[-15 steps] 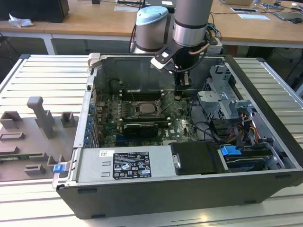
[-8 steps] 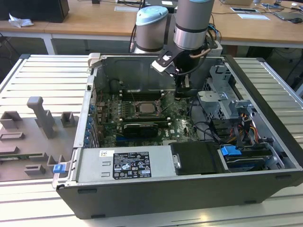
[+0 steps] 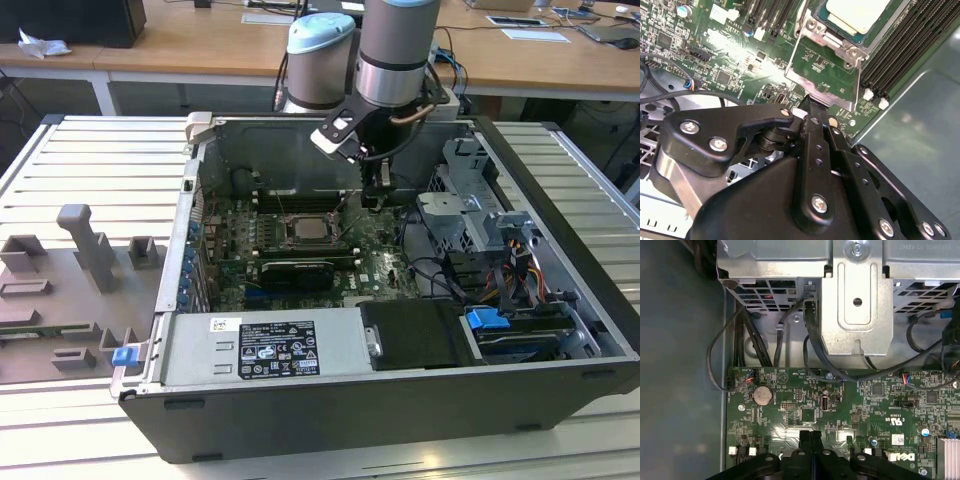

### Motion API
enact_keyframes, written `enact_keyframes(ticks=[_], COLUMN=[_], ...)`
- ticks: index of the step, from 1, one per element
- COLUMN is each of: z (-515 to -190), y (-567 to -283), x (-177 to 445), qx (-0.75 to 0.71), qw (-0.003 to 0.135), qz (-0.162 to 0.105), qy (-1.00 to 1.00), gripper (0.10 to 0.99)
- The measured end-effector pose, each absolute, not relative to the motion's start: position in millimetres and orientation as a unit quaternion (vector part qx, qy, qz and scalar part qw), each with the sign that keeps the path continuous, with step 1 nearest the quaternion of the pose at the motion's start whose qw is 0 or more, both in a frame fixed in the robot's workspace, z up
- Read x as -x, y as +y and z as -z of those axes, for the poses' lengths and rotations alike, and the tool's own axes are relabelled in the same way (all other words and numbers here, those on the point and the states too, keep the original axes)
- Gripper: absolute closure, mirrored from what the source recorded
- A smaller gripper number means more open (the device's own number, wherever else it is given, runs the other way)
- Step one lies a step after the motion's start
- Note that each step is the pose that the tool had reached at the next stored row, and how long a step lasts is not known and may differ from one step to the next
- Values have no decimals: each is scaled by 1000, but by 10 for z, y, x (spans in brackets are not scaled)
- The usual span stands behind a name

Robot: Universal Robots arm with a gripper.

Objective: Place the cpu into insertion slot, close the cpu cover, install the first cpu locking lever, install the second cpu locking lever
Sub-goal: 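Close the cpu cover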

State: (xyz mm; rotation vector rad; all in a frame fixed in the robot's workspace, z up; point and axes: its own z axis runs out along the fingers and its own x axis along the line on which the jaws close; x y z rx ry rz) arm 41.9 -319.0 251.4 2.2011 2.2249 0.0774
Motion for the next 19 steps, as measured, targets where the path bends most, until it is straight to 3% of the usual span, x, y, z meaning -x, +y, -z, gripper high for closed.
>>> enact_keyframes(ticks=[19], z=[-2482], y=[-3190], x=[-94], qx=[-703], qw=[5], qz=[-25], qy=[711], gripper=[980])
